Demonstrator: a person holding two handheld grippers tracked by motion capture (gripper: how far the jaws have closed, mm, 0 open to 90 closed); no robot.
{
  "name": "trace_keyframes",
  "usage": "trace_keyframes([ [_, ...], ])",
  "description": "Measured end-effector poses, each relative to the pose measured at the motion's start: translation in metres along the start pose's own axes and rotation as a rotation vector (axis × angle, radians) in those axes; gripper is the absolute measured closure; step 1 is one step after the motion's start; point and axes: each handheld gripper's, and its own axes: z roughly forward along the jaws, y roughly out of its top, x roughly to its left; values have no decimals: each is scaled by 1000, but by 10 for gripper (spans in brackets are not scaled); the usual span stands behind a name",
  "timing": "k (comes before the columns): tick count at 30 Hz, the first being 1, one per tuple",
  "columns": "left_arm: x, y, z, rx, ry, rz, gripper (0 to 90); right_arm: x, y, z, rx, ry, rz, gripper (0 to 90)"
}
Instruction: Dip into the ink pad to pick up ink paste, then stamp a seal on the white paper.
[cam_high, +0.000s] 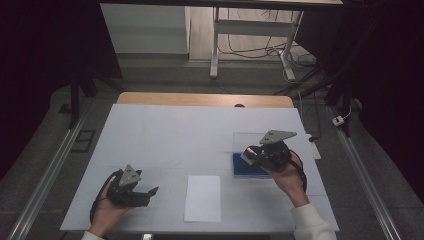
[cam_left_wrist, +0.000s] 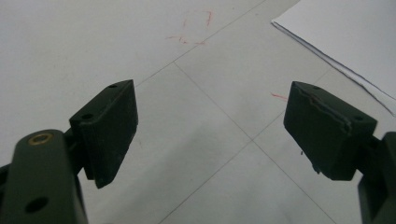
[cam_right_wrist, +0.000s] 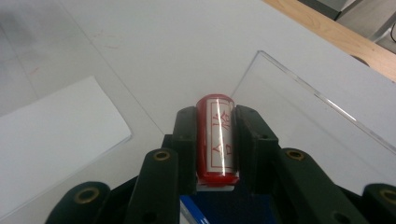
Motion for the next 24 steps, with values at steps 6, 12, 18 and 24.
trace_keyframes([
  [6, 0, 0, -1, -5, -1, -1, 179, 10, 7, -3, -15, 13, -21, 697],
  [12, 0, 0, -1, -5, -1, 0, 179, 23, 14, -1, -21, 37, -59, 696],
  [18, 0, 0, -1, -4, -2, 3, 180, 34, 18, 4, -15, 69, -86, 697],
  [24, -1, 0, -1, -2, -6, 5, 182, 41, 21, 5, -20, 92, -96, 697],
])
